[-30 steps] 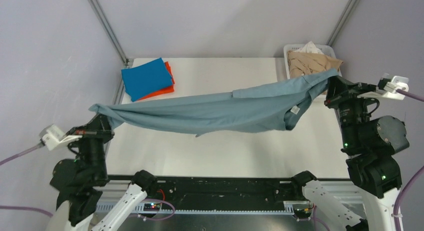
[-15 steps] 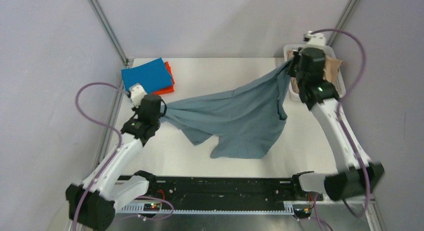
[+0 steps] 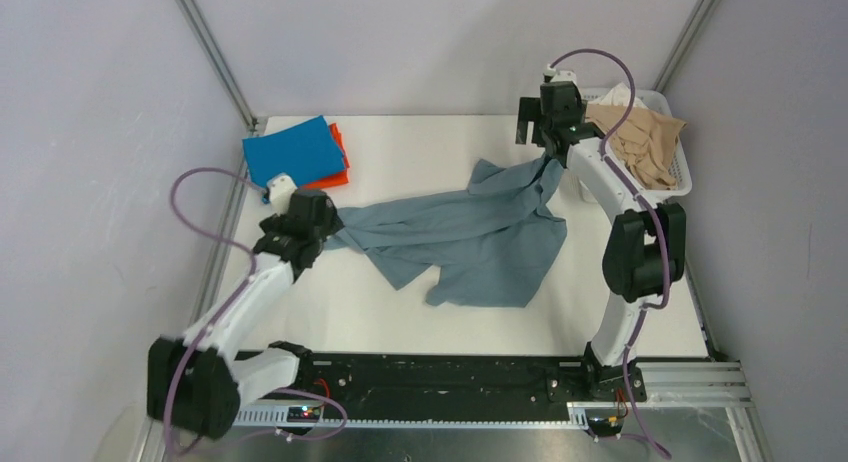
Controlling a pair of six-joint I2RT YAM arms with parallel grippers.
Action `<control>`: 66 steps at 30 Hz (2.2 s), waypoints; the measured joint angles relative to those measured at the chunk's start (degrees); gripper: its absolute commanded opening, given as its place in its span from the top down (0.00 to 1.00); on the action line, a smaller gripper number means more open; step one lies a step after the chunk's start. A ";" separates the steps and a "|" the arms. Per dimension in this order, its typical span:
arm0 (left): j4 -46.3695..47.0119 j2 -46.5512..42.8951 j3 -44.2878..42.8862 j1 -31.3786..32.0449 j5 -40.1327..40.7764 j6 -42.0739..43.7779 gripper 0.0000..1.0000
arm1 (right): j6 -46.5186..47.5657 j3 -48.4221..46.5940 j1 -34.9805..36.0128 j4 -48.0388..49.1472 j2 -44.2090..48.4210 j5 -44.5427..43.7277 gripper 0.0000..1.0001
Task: Fold and stack the t-shirts
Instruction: Flatten out the tshirt
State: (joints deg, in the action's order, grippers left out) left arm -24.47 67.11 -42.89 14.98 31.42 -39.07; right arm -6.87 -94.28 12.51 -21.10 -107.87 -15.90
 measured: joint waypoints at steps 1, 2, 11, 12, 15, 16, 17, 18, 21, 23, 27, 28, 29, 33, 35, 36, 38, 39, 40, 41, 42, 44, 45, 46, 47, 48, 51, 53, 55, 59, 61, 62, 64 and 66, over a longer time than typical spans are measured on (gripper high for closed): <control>-0.04 -3.06 0.09 -0.02 0.04 -0.04 0.00 | 0.09 0.00 0.63 -0.20 1.11 -0.94 0.01; 0.22 -6.62 0.37 -0.02 0.17 -0.07 0.00 | 0.07 0.42 1.36 -0.42 2.67 -1.95 0.01; 1.42 -13.44 1.38 -6.12 -2.32 -0.20 0.00 | -5.62 22.99 11.93 -1.44 30.51 -0.09 0.01; 1.44 -12.52 1.62 -6.64 -2.80 -0.20 0.00 | -6.69 25.20 13.07 -1.95 32.52 0.11 0.01; 1.16 -10.67 3.19 -8.15 -4.63 -0.44 0.00 | -9.68 31.85 26.51 -2.23 34.82 -0.20 0.03; 1.18 -10.51 3.65 -8.46 -5.03 -0.52 0.00 | -10.27 33.29 30.86 -2.25 33.94 -0.20 0.03; 1.07 -10.45 4.09 -8.76 -5.40 -0.57 0.00 | -10.75 34.40 35.08 -2.27 32.50 -0.13 0.04; 1.05 -10.45 4.39 -8.94 -5.79 -0.59 0.00 | -11.43 35.26 39.76 -2.23 30.36 -0.39 0.04; 1.11 -10.51 5.20 -9.29 -6.99 -0.61 0.00 | -12.87 36.11 49.11 -2.21 24.04 -1.27 0.06; 1.33 -10.80 6.10 -9.35 -7.78 -0.61 0.00 | -14.49 36.09 52.83 -2.29 20.39 -2.60 0.07; 1.42 -12.02 8.22 -9.40 -8.74 -0.59 0.00 | -19.12 36.09 56.06 -4.09 15.80 -6.75 0.07; 1.38 -12.31 8.59 -9.40 -8.98 -0.57 0.00 | -20.61 36.09 56.68 -5.22 15.08 -8.35 0.07; 1.40 -12.57 8.90 -9.40 -9.22 -0.57 0.00 | -22.03 36.09 57.22 -6.56 14.47 -9.84 0.07; 1.79 -13.73 9.88 -9.40 -9.42 -0.57 0.00 | -26.73 36.72 59.19 -11.65 12.79 -15.17 0.07; 2.23 -13.84 10.01 -9.44 -9.51 -0.57 0.00 | -27.47 37.35 59.67 -12.28 12.11 -16.22 0.08; 2.49 -13.84 10.05 -9.44 -9.66 -0.57 0.00 | -27.58 37.59 59.82 -12.31 11.58 -16.48 0.09; 2.80 -13.81 10.08 -9.46 -9.86 -0.50 0.00 | -27.71 37.59 59.95 -11.78 10.95 -17.33 0.10; 2.95 -13.81 10.08 -9.51 -10.01 -0.48 0.00 | -27.98 37.59 59.95 -11.67 10.75 -17.73 0.11; 3.02 -13.81 10.08 -9.55 -10.19 -0.46 0.00 | -28.26 37.59 59.95 -11.61 10.64 -18.27 0.13; 3.02 -13.81 10.08 -9.62 -10.27 -0.46 0.00 | -28.96 37.59 59.95 -11.82 10.58 -18.86 0.14; 3.04 -13.81 10.08 -9.68 -10.34 -0.46 0.00 | -29.68 37.68 59.91 -12.07 10.56 -19.50 0.15; 3.28 -13.81 10.08 -9.88 -10.64 -0.48 0.00 | -31.65 38.42 59.54 -12.33 10.75 -20.74 0.18; 3.50 -13.77 10.08 -9.92 -10.73 -0.48 0.00 | -32.54 39.17 59.12 -12.13 11.19 -21.09 0.20; 3.78 -13.66 10.08 -9.94 -10.82 -0.50 0.00 | -33.40 40.00 58.47 -11.96 11.82 -21.29 0.21; 4.07 -13.46 10.08 -9.94 -10.93 -0.48 0.00 | -33.81 40.89 57.79 -11.76 12.52 -21.35 0.24; 4.31 -13.18 10.08 -9.94 -11.08 -0.48 0.00 | -34.25 41.99 56.72 -11.41 13.40 -21.29 0.25; 4.83 -11.96 10.08 -10.08 -11.28 -0.46 0.00 | -34.60 44.63 53.53 -10.45 15.58 -20.87 0.33; 5.14 -10.95 10.08 -10.29 -11.39 -0.42 0.00 | -34.27 45.64 51.80 -9.62 16.37 -20.28 0.43; 5.53 -9.99 10.05 -10.56 -11.67 -0.39 0.00 | -33.44 46.77 50.23 -8.50 17.27 -19.30 0.52; 6.40 -7.04 9.49 -10.82 -12.41 -0.39 0.00 | -31.58 49.16 47.60 -6.43 19.41 -16.65 0.59; 6.64 -5.42 8.92 -10.91 -12.85 -0.37 0.00 | -30.23 50.45 46.07 -4.94 20.81 -14.80 0.59; 6.88 -4.42 8.46 -10.95 -13.27 -0.35 0.00 | -29.40 51.08 45.24 -4.15 21.49 -13.64 0.59; 7.26 -3.28 7.78 -10.95 -13.73 -0.33 0.00 | -27.52 52.26 43.04 -2.32 22.82 -10.58 0.59; 7.67 -2.29 7.02 -10.99 -13.97 -0.02 0.00 | -25.59 52.81 40.89 -0.85 23.39 -8.00 0.59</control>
State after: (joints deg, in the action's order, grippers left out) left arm -16.80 64.82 -35.88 3.99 17.45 -39.09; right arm -32.47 -41.47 53.41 -21.96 -84.49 -23.90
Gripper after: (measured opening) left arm 0.996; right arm 0.413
